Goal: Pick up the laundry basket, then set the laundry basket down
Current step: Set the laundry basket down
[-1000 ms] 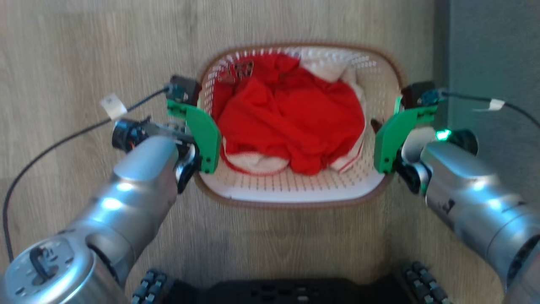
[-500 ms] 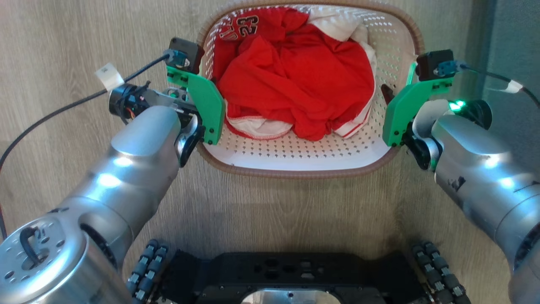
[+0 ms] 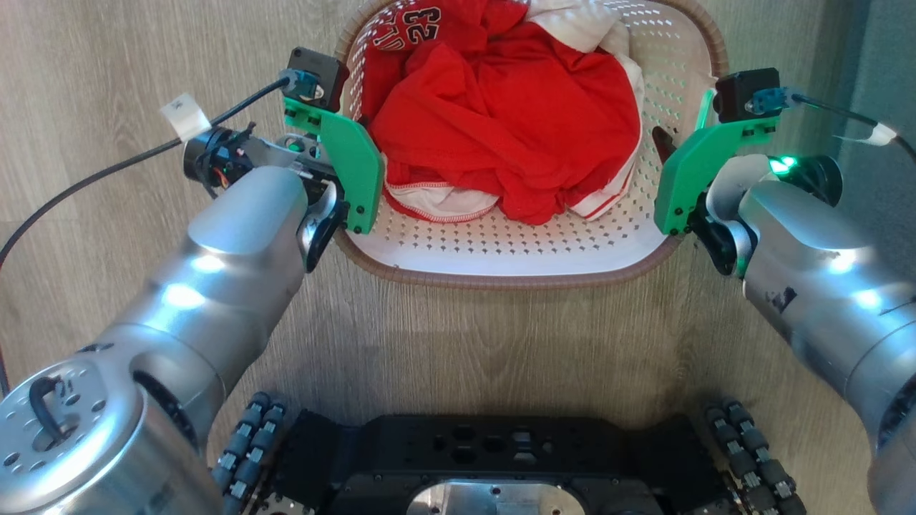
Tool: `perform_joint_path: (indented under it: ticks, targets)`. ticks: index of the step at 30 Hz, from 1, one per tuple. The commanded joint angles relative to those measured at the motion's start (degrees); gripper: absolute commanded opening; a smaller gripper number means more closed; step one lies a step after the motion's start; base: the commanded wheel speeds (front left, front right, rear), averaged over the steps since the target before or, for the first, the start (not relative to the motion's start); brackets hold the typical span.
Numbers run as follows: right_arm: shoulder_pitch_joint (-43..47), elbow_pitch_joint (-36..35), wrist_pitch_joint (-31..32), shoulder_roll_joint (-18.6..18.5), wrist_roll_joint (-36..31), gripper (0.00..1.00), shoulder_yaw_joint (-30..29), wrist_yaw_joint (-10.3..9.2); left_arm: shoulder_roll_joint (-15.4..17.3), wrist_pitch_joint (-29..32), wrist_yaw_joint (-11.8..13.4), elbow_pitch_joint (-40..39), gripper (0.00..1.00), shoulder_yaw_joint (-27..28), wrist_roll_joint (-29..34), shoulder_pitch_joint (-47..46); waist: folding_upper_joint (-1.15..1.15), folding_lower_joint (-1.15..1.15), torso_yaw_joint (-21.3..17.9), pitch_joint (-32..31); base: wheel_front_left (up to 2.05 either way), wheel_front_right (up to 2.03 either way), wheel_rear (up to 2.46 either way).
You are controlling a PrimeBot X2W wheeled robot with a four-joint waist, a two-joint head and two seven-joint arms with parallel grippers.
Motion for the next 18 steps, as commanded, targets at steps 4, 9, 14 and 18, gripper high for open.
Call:
perform_joint_path:
  ticks: [4, 9, 14, 18]
  targets:
    - [0.6, -0.2, -0.6, -0.3, 0.0, 0.0, 0.6, 0.41, 0.1, -0.2, -0.5, -1.0, 0.0, -1.3, 2.0, 0.6, 0.0, 0.0, 0.0, 0.2, 0.0, 0.0, 0.0]
    - [0.3, 1.2, -0.6, -0.3, 0.0, 0.58, 0.6, 0.41, 0.1, -0.9, 0.8, -0.7, 0.81, -1.3, 1.6, 0.6, 0.0, 0.0, 0.2, 0.3, 0.0, 0.0, 0.0]
    - [0.4, 2.4, -0.3, 0.0, 0.9, 1.0, 0.0, 0.41, 0.1, -0.6, 2.2, -0.2, 1.0, -1.3, 1.1, 0.8, 0.0, 0.0, 0.6, 0.0, 0.0, 0.0, 0.0]
    - [0.4, 3.4, 0.2, 0.2, 0.6, 1.0, 0.2, 0.41, 0.1, -0.6, 3.1, 0.4, 1.0, -1.3, 0.8, 1.1, 0.0, 0.0, 0.8, -0.5, 0.0, 0.0, 0.0]
